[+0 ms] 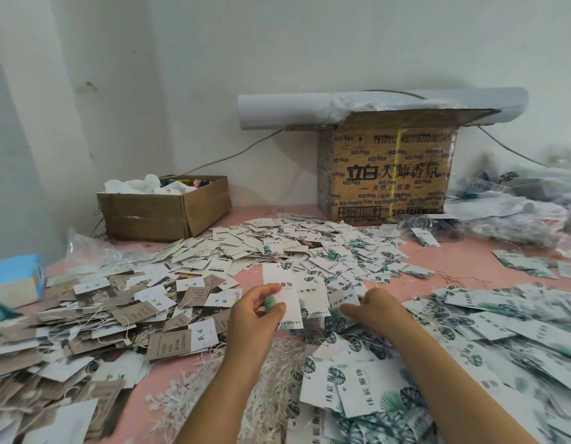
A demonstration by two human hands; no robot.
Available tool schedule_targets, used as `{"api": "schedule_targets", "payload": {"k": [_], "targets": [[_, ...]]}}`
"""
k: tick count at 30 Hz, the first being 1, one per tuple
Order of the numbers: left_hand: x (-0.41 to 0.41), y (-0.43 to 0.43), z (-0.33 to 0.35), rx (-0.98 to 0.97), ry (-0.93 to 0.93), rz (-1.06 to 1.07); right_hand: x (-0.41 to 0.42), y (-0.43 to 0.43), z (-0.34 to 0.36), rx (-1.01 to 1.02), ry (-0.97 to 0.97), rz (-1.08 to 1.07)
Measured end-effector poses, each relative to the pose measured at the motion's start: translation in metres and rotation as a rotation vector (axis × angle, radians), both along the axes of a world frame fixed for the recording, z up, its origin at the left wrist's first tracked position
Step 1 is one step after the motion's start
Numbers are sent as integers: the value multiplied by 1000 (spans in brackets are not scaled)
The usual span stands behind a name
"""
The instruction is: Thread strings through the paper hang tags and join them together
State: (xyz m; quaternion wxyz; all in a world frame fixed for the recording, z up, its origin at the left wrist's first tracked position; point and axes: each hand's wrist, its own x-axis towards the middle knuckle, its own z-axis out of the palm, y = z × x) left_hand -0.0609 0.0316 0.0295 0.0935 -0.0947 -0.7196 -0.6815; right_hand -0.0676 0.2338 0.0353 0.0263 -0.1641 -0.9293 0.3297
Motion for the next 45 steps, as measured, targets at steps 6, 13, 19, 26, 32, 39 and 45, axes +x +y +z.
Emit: {"api": "schedule_targets", "payload": {"k": [6, 13, 19, 26, 32, 39, 45], "targets": [[0, 0, -2, -17, -14, -7, 3, -1, 3, -129, 33, -2], [0, 0, -1, -35, -11, -8, 7, -1, 6, -151, 70, -46], [2, 0, -2, -35, -12, -8, 5, 4, 6, -116, 68, -43], [1, 1, -2, -49, -24, 0, 7, 5, 5, -148, -3, -6], [1, 1, -2, -68, -29, 5, 7, 5, 6, 216, -3, 25], [1, 1, -4, -73, -27, -10, 8, 4, 11, 446, -62, 32], [1, 2, -3, -86, -29, -14, 10, 4, 7, 492, -119, 63]]}}
